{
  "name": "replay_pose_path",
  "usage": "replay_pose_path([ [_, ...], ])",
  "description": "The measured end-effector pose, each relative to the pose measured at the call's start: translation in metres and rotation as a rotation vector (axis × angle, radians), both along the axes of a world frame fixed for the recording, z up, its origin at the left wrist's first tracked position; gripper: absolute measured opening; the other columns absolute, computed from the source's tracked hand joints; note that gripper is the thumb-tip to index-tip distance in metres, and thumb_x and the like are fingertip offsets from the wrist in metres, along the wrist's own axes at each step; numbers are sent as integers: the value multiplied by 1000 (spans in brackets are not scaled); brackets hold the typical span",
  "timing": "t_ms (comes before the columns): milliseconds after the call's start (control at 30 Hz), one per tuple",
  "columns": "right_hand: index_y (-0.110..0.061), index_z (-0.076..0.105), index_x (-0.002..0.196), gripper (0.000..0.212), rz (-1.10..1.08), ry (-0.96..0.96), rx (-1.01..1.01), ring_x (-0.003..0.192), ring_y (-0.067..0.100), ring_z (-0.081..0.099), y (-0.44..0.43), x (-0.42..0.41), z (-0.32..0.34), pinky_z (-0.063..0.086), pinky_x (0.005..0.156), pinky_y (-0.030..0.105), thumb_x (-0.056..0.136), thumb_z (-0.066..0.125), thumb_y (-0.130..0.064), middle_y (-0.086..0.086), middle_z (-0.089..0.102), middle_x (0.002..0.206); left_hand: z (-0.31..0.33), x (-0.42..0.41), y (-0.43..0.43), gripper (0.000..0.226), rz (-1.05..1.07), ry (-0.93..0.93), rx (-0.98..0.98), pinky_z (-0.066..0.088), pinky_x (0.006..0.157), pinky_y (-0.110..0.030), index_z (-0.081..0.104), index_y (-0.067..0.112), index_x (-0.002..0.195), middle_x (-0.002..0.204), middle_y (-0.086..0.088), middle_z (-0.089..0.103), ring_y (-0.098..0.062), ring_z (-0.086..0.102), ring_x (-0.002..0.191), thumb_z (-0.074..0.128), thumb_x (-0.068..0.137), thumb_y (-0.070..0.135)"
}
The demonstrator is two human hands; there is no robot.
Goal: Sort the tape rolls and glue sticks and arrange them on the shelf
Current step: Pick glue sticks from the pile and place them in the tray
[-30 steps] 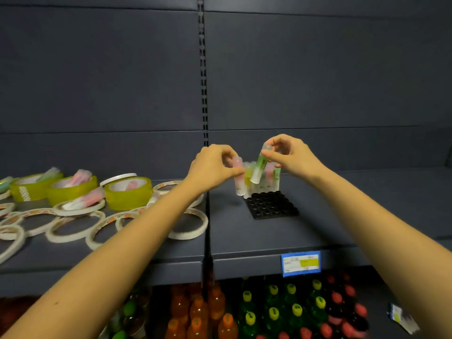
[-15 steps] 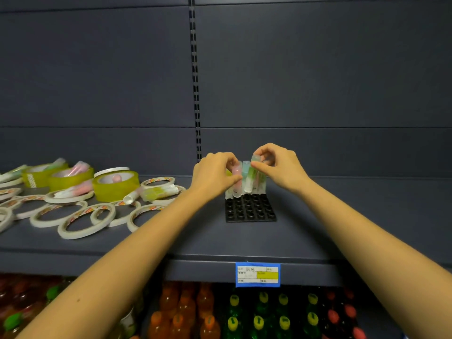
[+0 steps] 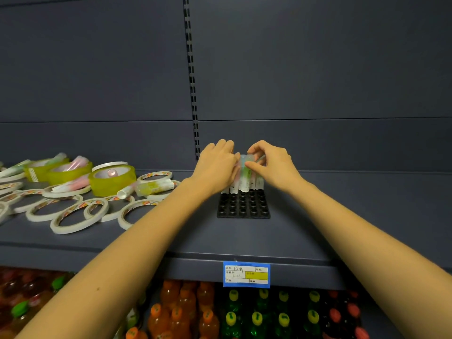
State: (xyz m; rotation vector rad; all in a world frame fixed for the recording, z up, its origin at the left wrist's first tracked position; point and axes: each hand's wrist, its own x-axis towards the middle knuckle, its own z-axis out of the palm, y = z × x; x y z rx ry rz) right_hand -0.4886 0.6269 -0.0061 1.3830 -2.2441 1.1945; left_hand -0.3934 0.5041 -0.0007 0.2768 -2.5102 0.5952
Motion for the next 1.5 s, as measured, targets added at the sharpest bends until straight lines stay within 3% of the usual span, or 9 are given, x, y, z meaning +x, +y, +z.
replay_pose_path([
  [233, -14, 55, 109, 24, -22, 11, 10, 77, 13, 59, -5, 1, -2, 49, 83, 32, 88, 64, -22, -2, 60, 91, 5, 4, -8, 43, 38, -58, 25, 27, 78, -31, 48, 17, 135, 115, -8, 46, -24, 41, 106, 26, 101, 32],
  [333, -16, 57, 106, 22, -68, 86, 80, 88, 18, 62, -9, 4, -2, 51, 83, 37, 89, 64, -27, 0, 64, 98, 6, 4, -7, 43, 18, -48, 66, 31, 82, -32, 46, 20, 137, 115, -8, 46, -24, 41, 107, 28, 101, 32],
  [433, -22, 60, 107, 21, -142, 192, 165, 98, 21, 59, -12, 5, 1, 47, 75, 33, 89, 61, -33, -1, 59, 108, 4, 11, -13, 38, 4, 106, 186, 36, 78, -33, 54, 20, 130, 113, -7, 50, -24, 46, 106, 36, 98, 27],
  [533, -27, 63, 109, 20, -192, 221, 240, 109, 22, 54, -13, 2, 9, 40, 72, 32, 91, 55, -24, 1, 52, 115, 3, 21, -24, 34, 30, 275, 298, 41, 73, -36, 62, 14, 120, 109, -8, 57, -25, 52, 104, 41, 94, 21],
  [733, -25, 68, 102, 26, -241, 271, 359, 110, 24, 51, -19, 10, 30, 37, 71, 34, 90, 49, -12, 0, 55, 119, 0, 43, -50, 30, 115, 262, 374, 38, 69, -32, 67, 11, 108, 109, -7, 64, -29, 58, 100, 43, 91, 17],
  [900, -20, 65, 114, 28, -360, 382, 446, 116, 28, 44, -33, 30, 49, 34, 72, 34, 91, 52, -28, 6, 50, 122, 1, 71, -69, 29, 173, 271, 437, 42, 73, -34, 67, 17, 110, 113, -7, 67, -33, 60, 101, 45, 90, 19],
  [1067, -22, 61, 116, 28, -213, 335, 292, 112, 26, 47, -59, 72, 37, 36, 72, 32, 89, 53, -27, 4, 51, 119, 1, 110, -97, 28, 212, 289, 470, 44, 72, -34, 68, 18, 108, 107, -9, 69, -33, 62, 96, 46, 90, 23],
  [1367, -28, 64, 103, 20, -121, 241, 338, 99, 25, 59, -137, 150, 32, 39, 73, 30, 87, 53, -29, -3, 66, 107, 10, 187, -167, 27, 238, 266, 481, 47, 77, -36, 69, 19, 105, 106, -8, 70, -33, 62, 98, 49, 90, 28],
  [1500, -26, 65, 99, 18, -145, 189, 389, 96, 27, 59, -177, 180, 25, 41, 70, 31, 89, 52, -31, 1, 66, 107, 8, 221, -207, 29, 208, 202, 472, 44, 70, -32, 68, 16, 107, 104, -8, 70, -29, 63, 94, 48, 92, 29],
])
